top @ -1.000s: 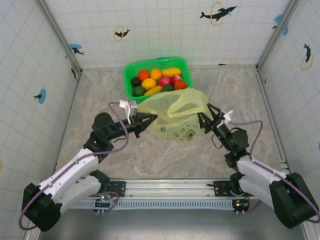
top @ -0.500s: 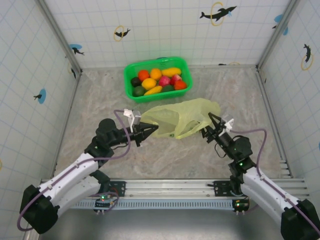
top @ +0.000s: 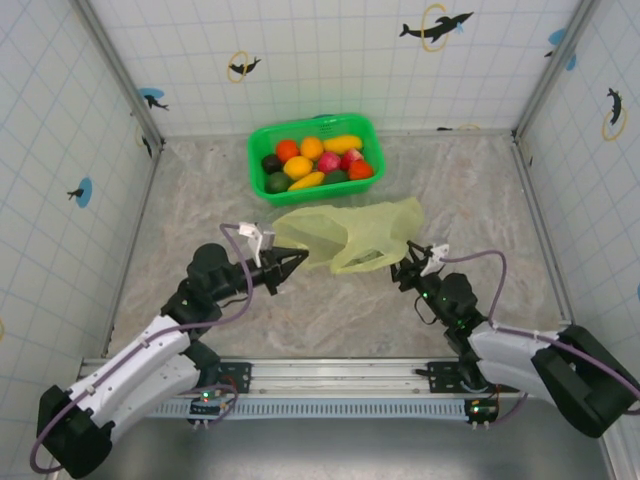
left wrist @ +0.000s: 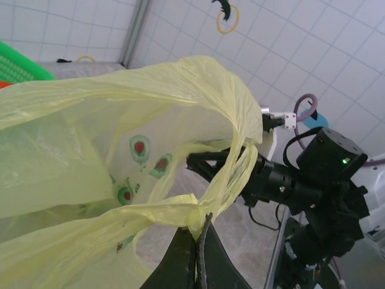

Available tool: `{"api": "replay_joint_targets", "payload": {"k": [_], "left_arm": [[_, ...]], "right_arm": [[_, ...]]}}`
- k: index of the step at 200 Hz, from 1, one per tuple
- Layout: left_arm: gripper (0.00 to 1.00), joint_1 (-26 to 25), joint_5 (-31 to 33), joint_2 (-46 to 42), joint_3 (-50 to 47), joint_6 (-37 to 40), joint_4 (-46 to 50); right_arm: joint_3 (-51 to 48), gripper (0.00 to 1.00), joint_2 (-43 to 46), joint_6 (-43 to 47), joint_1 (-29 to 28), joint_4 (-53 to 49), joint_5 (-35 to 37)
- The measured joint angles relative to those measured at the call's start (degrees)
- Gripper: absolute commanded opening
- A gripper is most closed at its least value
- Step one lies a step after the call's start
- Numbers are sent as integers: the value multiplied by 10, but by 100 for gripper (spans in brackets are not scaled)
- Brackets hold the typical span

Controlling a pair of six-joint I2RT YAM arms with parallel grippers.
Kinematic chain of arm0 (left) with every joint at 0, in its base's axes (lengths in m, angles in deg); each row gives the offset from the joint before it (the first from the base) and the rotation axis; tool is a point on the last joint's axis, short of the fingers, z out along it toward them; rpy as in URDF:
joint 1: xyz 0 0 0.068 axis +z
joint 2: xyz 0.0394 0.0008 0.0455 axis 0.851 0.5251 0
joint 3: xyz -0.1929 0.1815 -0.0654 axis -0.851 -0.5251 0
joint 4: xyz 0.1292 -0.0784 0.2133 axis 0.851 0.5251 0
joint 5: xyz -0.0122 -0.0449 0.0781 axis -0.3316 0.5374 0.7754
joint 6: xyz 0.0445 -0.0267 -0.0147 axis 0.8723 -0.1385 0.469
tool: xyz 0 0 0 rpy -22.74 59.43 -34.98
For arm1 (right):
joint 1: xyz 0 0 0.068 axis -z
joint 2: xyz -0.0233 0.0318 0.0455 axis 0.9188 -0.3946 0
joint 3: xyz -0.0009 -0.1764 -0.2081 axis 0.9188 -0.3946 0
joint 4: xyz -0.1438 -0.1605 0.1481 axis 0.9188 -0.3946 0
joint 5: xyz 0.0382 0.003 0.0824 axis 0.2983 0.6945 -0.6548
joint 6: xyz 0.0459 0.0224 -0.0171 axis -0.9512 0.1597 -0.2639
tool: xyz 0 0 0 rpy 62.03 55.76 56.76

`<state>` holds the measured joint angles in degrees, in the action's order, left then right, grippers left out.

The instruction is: Place the fake fruits into the plastic bag and tie a complex knot

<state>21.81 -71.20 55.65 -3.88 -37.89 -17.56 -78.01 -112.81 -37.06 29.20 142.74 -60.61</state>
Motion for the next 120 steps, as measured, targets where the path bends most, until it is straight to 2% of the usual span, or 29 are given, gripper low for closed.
{"api": "replay_joint_targets", "payload": {"k": [28,50,69,82,108,120], "left_arm": [[0,-1,84,7,25,1,62],[0,-2,163,12,54,7,98],[0,-2,205,15,67,14,111],[0,-2,221,20,72,19,118],[0,-2,231,21,73,31,133],[0,-2,234,18,73,41,141]], "right_arm": [[14,65,9,16,-4,-71,3],[77,65,11,24,1,-173,-9],[120,63,9,32,3,-229,-34],[121,60,17,34,3,-250,-39],[111,45,65,26,9,-303,-29],[117,42,90,21,15,-333,-26]]}}
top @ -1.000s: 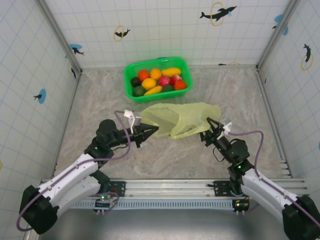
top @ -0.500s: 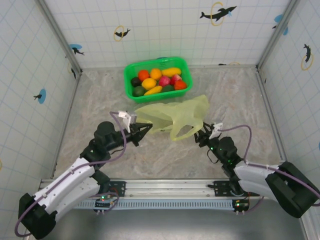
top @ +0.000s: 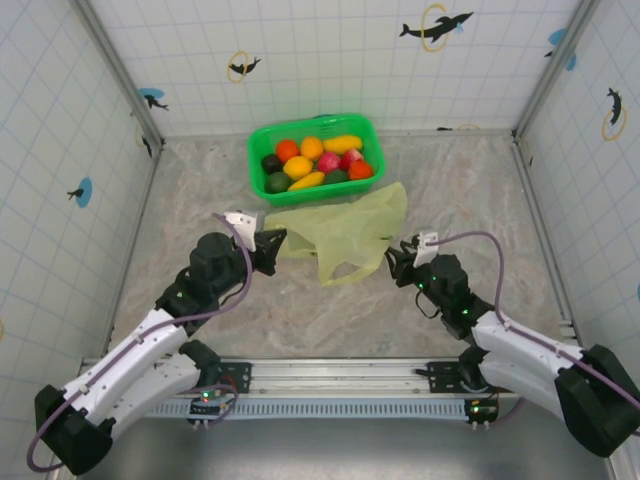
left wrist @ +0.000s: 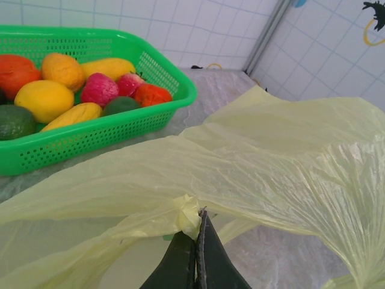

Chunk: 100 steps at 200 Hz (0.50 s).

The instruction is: Place the fake fruits into the plastic bag and tie a complex knot

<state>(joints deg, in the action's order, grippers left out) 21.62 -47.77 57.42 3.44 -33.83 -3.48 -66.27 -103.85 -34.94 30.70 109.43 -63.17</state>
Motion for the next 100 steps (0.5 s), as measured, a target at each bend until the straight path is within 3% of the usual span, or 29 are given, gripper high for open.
{"api": "replay_joint_targets", "payload": {"k": [45,100], "left_arm": [[0,0,15,-29,44,51,30],[0,0,-31,-10,69,123,44]], "right_arm": [[132,46,15,6,28,-142,-47],[297,63,-26,46,32,-262,-157]]}}
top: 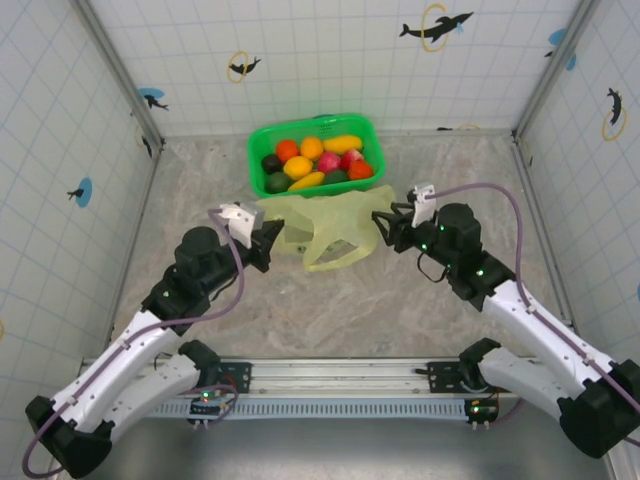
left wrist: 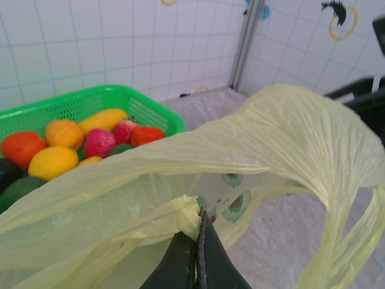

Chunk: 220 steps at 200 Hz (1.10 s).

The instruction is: Place the fake fruits into the plastic bag and tie a complex knot

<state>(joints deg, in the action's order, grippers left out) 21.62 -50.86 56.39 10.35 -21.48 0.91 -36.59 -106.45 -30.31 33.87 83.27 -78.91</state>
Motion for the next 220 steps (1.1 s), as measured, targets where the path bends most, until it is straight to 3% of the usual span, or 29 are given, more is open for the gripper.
{"api": "replay_joint_targets", "payload": {"k": [38,59,98,133,178,220], "left_arm": [[0,0,-48,4,4,59,24],[0,0,-83,5,6,78,30],[0,0,-121,16,5,88,32],[0,0,-123,20,6,88,34],[0,0,-124,19,5,85,35],[0,0,-126,0,-10,71,26]], "right_arm": [[49,79,-19,26,-19,-73,-76],[77,82,-20,53,-47,-115,-78],[162,85,-44,131,-117,-182,13],[200,100,-106,179,-181,-206,84],[209,100,-206,212,-243,-224,123],[164,100,-214,183,-248,-164,121]]}}
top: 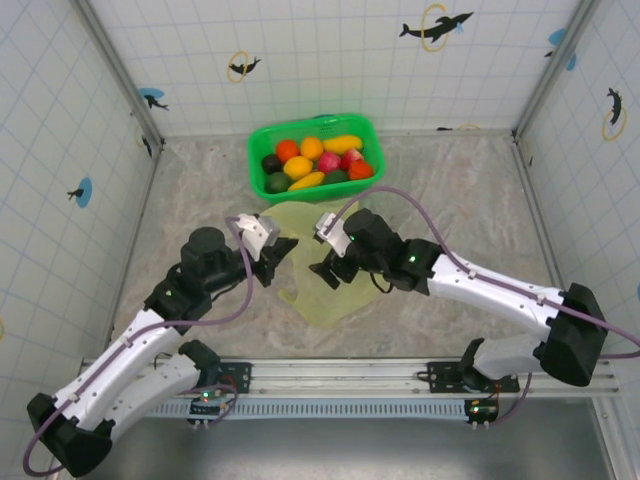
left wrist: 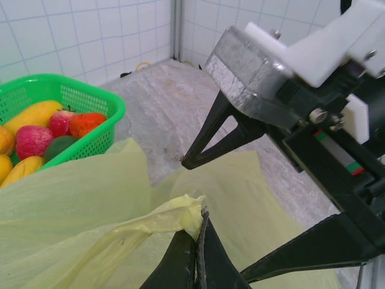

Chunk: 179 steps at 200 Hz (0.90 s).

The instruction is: Place the fake fruits into the plastic bag and tie a complex knot

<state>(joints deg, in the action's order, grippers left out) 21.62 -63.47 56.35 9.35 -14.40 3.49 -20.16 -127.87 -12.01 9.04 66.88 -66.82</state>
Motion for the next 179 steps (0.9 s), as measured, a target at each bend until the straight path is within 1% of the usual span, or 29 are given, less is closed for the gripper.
{"api": "replay_joint_targets", "payload": {"k": [44,70,107,128,152,167,172,179], "left_arm": [[0,0,-8,-5,-18,-32,-30],[0,0,-9,-5,-26,-44,-40],[0,0,-8,-5,-29,-53,-47],[0,0,-6,-7,-31,-59,-55],[0,0,-6,-13,-31,-62,-61],[0,0,-6,-18,-33,-63,-63],[0,0,-6,-21,-35,-64,-64],[0,0,-6,-23,-37,-64,-64]], "right_arm": [[-73,99,7,-84,-10,124,-28],[-77,99,23,-110,-28,158,-28],[-78,100,49,-139,-39,190,-24],[-80,100,41,-146,-58,195,3],[-81,99,15,-142,-78,194,68],[-89,94,10,-137,-82,192,112],[-92,91,10,-134,-82,193,125],[-99,84,11,-131,-82,193,143]]}}
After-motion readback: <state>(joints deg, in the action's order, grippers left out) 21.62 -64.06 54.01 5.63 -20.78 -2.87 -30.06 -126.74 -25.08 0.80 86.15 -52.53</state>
